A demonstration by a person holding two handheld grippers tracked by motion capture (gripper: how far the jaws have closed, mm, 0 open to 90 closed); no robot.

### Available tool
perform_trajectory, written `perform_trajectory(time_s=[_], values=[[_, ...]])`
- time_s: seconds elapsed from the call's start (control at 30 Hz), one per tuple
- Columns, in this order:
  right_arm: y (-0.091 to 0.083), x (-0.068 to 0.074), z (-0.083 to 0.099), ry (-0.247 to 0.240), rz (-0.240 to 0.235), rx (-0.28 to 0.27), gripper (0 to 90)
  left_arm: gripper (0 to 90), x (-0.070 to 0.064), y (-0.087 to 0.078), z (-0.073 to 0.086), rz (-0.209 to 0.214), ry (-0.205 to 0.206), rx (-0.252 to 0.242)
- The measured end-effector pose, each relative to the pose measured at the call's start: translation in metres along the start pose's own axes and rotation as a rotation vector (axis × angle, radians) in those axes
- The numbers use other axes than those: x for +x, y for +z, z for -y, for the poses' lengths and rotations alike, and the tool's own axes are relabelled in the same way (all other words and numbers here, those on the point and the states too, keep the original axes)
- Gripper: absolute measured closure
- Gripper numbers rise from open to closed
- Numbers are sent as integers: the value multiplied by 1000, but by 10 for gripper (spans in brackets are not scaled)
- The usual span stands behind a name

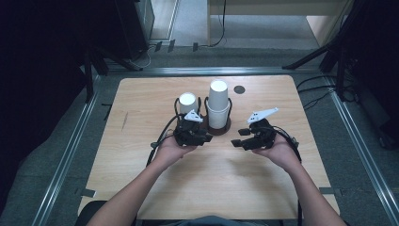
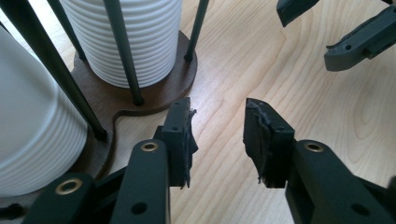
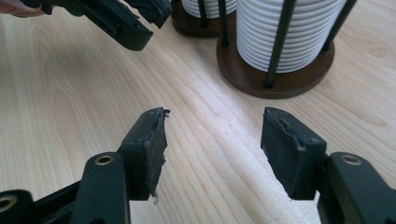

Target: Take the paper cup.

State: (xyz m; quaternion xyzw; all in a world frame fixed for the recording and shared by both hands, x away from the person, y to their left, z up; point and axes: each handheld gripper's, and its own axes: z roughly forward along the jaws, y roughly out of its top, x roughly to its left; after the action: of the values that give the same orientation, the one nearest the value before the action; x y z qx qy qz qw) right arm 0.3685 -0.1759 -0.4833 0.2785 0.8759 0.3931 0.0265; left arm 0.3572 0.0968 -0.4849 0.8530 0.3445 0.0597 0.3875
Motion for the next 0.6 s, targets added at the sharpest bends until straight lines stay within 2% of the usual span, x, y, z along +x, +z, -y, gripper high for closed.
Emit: perform_trajectory(time_s=[0.3, 0.4, 0.53, 0.6], values=[[-7, -4, -4, 10, 44, -15, 391, 785, 4, -3, -11, 11, -3, -41], [-10, -5, -8, 11, 54, -18, 389, 828, 4, -2, -16, 21, 10, -23], [-12, -6, -11, 14, 63, -11, 381, 836, 3, 0, -22, 23, 28, -23], [-14, -6, -13, 14, 62, -9, 380, 840, 4, 0, -24, 27, 24, -30]])
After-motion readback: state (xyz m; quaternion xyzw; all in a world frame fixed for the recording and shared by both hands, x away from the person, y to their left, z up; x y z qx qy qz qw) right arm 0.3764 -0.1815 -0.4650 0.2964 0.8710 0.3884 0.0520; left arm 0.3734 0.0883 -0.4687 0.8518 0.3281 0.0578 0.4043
